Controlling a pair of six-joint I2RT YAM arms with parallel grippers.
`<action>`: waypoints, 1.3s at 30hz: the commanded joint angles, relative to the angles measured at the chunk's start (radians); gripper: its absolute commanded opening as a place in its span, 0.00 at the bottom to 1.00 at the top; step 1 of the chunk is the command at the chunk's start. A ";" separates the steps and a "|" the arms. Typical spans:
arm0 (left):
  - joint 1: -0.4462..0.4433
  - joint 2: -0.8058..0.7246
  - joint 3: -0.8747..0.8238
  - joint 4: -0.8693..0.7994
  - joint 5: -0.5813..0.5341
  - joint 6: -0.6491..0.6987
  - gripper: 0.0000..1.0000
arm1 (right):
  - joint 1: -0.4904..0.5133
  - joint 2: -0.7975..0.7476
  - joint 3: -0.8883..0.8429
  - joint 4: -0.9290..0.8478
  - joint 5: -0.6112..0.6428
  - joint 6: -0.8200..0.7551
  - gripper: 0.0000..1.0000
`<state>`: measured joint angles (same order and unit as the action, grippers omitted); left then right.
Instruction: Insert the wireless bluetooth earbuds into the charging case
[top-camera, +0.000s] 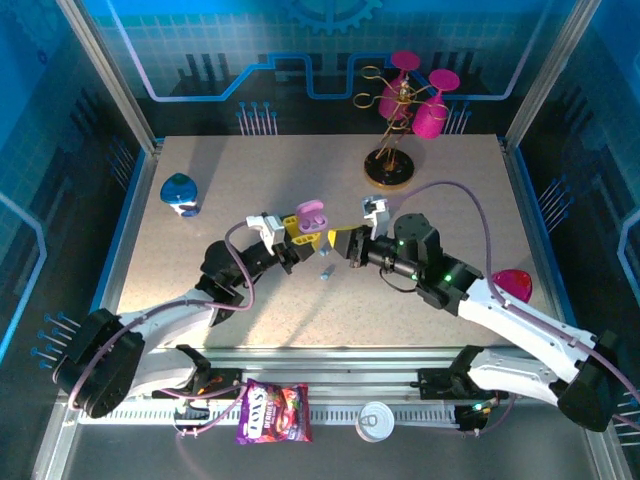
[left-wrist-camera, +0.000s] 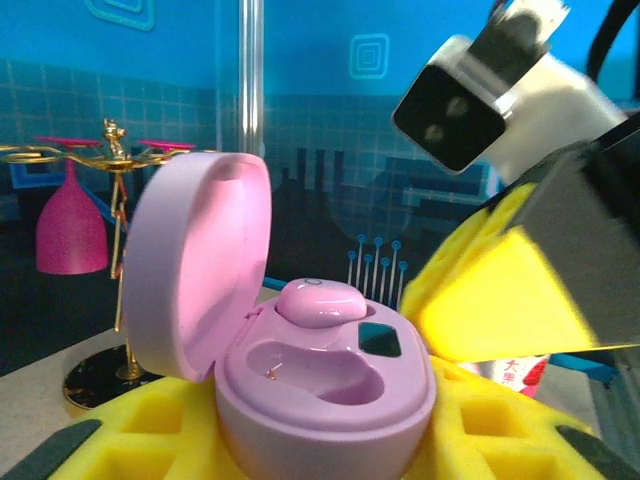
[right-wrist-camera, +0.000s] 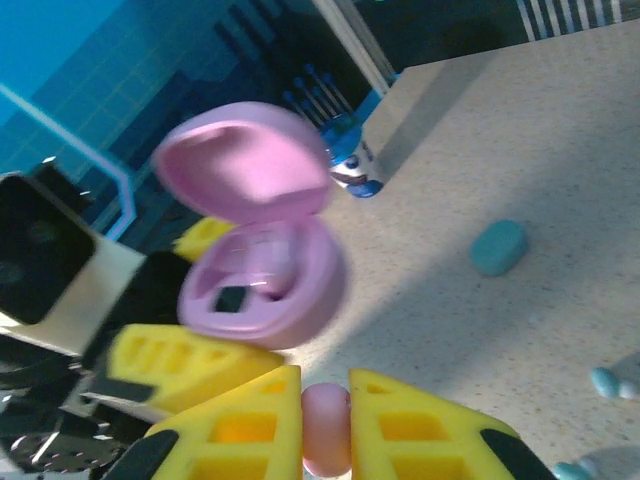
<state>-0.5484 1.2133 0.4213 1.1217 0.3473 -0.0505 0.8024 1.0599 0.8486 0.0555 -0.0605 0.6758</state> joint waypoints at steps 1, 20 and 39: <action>-0.011 0.025 -0.017 0.084 -0.059 0.048 0.27 | 0.051 0.024 0.087 0.050 0.018 -0.048 0.14; -0.022 0.040 -0.029 0.099 -0.051 0.042 0.28 | 0.093 0.168 0.190 0.065 0.089 -0.104 0.13; -0.027 0.035 -0.019 0.099 -0.051 0.034 0.28 | 0.089 0.213 0.195 0.045 0.090 -0.084 0.17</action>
<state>-0.5671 1.2644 0.4046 1.1717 0.3000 -0.0231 0.8845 1.2552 1.0203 0.0986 0.0368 0.5838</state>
